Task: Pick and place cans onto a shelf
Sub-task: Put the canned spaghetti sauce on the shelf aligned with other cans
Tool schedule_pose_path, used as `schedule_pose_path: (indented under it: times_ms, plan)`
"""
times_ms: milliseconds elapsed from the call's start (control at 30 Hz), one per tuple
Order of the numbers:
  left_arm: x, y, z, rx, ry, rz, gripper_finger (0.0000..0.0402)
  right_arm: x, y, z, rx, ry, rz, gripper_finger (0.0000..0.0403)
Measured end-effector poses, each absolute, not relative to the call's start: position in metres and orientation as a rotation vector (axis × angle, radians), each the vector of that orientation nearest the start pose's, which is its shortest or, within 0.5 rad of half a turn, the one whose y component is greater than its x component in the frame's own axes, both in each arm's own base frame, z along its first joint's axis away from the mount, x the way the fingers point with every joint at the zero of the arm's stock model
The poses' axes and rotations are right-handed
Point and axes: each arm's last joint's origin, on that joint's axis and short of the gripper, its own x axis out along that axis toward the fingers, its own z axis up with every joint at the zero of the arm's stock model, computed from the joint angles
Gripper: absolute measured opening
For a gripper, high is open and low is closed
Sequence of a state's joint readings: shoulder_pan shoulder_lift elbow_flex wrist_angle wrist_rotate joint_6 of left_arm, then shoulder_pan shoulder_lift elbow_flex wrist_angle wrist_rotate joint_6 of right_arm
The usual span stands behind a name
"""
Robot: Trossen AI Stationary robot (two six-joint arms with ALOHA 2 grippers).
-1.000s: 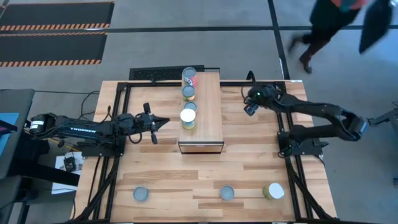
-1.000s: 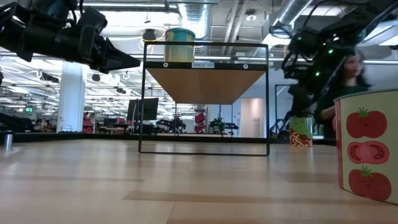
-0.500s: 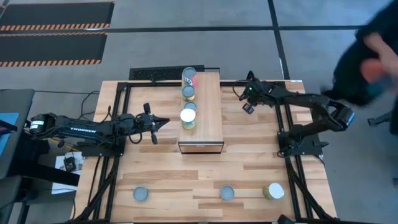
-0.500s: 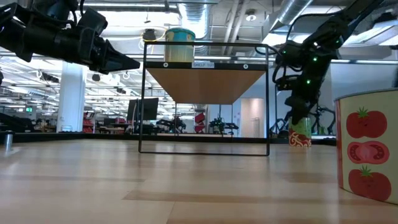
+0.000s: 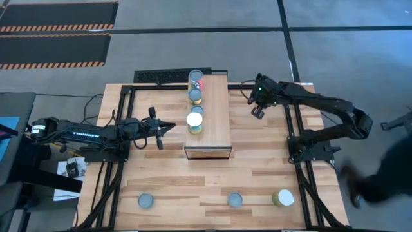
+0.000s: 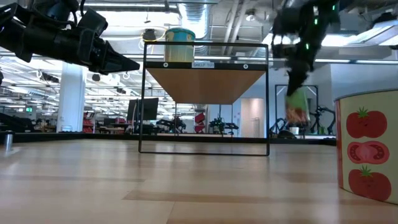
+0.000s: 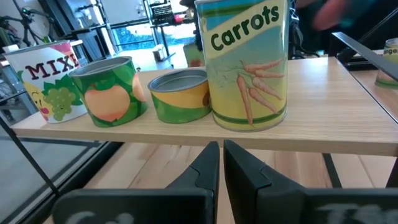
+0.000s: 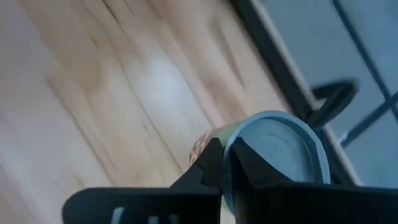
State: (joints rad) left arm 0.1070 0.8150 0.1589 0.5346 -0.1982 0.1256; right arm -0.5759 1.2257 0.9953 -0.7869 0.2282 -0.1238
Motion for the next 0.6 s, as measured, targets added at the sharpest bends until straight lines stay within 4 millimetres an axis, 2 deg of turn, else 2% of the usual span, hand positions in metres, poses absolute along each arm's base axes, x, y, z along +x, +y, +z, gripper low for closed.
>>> schedule_pose_path:
  times_ms: [167, 267, 400, 600]
  plan:
    - [0.164, 0.023, 0.182, 0.130, 0.143, 0.297, 0.0012, 0.207, -0.127, 0.323, -0.017, 0.894, -0.632, 0.0014]
    - [0.164, 0.023, 0.182, 0.130, 0.146, 0.296, 0.0012, 0.224, -0.130, 0.345, -0.084, 0.798, -0.572, 0.0015]
    - [0.164, 0.023, 0.182, 0.129, 0.146, 0.296, 0.0012, 0.249, -0.141, 0.356, -0.158, 0.756, -0.468, 0.0015]
    - [0.164, 0.023, 0.181, 0.130, 0.147, 0.296, 0.0012, 0.293, -0.162, 0.354, -0.257, 0.786, -0.323, 0.0016]
